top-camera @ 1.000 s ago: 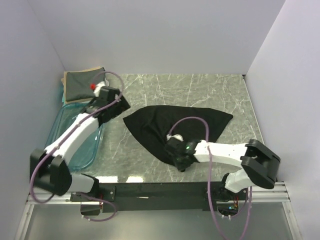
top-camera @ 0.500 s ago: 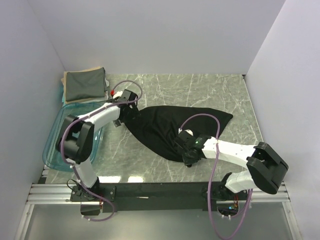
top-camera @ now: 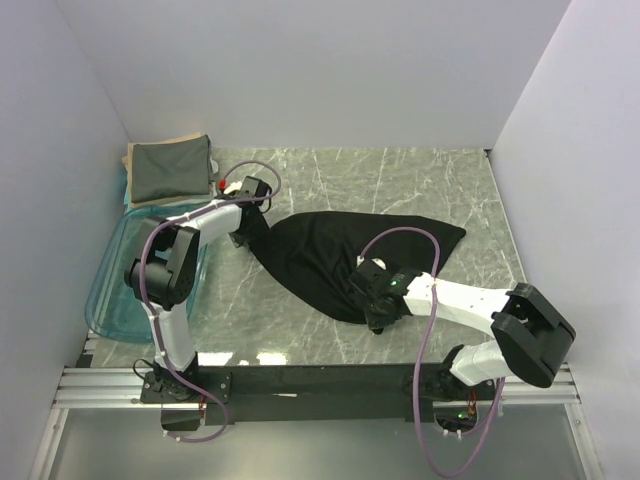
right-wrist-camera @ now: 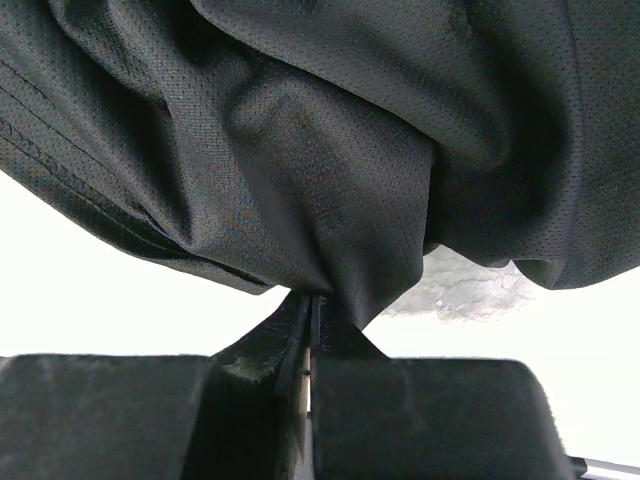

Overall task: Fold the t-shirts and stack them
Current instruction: Flatten the tshirt out

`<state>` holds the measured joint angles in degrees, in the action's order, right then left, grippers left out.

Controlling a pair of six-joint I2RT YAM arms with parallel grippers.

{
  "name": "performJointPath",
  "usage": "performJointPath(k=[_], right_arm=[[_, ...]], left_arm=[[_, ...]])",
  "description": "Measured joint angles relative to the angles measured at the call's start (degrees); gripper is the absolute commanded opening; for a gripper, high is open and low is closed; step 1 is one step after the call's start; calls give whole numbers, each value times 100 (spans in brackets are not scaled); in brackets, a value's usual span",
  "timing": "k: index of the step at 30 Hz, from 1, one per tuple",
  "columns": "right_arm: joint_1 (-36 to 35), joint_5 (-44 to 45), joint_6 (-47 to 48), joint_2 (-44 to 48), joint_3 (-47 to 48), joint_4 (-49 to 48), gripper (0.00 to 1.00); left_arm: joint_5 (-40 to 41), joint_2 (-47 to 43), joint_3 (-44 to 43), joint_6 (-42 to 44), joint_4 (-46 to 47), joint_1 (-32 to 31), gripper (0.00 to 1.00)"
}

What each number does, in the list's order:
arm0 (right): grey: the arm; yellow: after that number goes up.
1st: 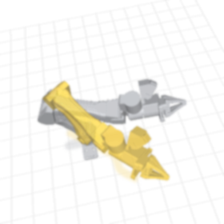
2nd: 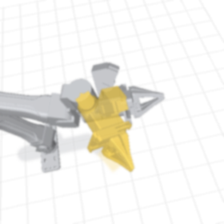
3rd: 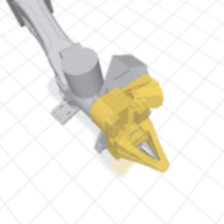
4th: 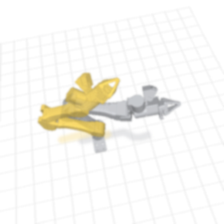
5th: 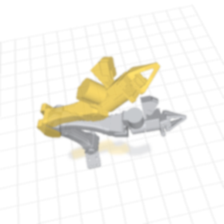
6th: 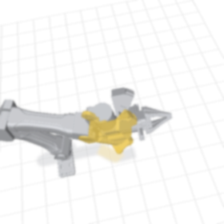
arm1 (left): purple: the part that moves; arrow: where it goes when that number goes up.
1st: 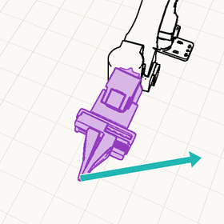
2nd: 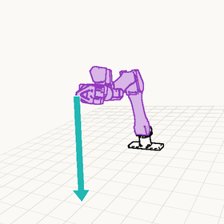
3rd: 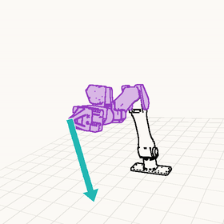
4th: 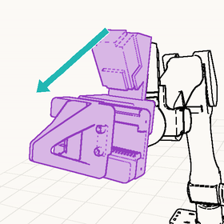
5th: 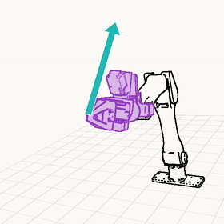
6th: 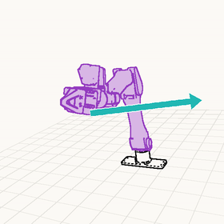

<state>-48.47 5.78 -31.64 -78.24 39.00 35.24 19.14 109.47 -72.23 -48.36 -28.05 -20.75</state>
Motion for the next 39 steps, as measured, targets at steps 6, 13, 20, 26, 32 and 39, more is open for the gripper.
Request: performJointPath(k=[6,13,20,26,32,39], right_arm=[[17,-2,0,-55,37,2,0],[39,-26,22,-122,85,11,0],[42,-26,44,-157,116,11,0],[44,-24,39,-151,116,9,0],[63,127,31,-94,107,13,0],[487,997,-9,356,588,422,0]], left_arm=[[-142,9,48,205,208,28,51],[-262,-236,420,262,518,-57,52],[-328,-391,621,238,507,-297,44],[-363,-356,579,101,411,-323,1],[-317,-310,459,63,258,-339,1],[-280,-918,452,68,-52,-365,1]])
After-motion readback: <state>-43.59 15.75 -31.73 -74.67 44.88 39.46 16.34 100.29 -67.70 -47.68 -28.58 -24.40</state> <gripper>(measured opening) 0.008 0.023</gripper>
